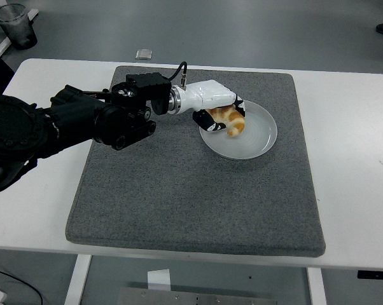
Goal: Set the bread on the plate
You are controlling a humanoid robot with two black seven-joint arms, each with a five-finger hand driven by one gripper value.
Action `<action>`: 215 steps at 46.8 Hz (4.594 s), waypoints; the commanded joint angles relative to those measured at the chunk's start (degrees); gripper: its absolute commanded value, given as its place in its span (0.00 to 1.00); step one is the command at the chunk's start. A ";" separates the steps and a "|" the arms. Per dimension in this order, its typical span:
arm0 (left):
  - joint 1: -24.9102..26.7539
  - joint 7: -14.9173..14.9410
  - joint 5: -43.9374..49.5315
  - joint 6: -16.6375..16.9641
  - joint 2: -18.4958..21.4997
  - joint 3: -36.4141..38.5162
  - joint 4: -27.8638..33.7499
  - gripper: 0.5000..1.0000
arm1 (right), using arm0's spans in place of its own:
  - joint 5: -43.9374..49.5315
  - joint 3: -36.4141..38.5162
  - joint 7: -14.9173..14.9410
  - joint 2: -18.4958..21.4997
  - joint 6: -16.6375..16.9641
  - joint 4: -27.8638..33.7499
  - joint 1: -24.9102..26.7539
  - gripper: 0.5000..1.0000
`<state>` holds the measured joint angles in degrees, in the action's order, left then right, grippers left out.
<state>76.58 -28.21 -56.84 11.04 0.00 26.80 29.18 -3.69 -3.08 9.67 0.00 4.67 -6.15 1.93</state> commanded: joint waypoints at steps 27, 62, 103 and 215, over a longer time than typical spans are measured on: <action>-1.96 0.18 -1.35 0.83 0.00 0.36 -0.35 0.00 | 0.00 0.00 0.00 0.00 -0.01 0.00 0.00 0.86; -2.14 0.44 -1.35 1.09 0.00 1.85 -0.44 0.53 | 0.00 0.00 0.00 0.00 -0.01 0.00 0.00 0.86; 0.23 0.35 -0.03 1.18 0.00 0.19 0.61 0.99 | 0.00 0.00 0.00 0.00 -0.01 0.00 0.00 0.86; -18.40 1.32 68.26 -8.93 7.03 -49.39 -13.36 1.00 | -0.35 0.53 0.00 0.00 1.04 -0.97 0.09 0.86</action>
<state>58.60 -26.89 11.45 2.11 7.03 -22.55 15.81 -4.04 -2.59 9.67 0.00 5.47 -7.01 2.00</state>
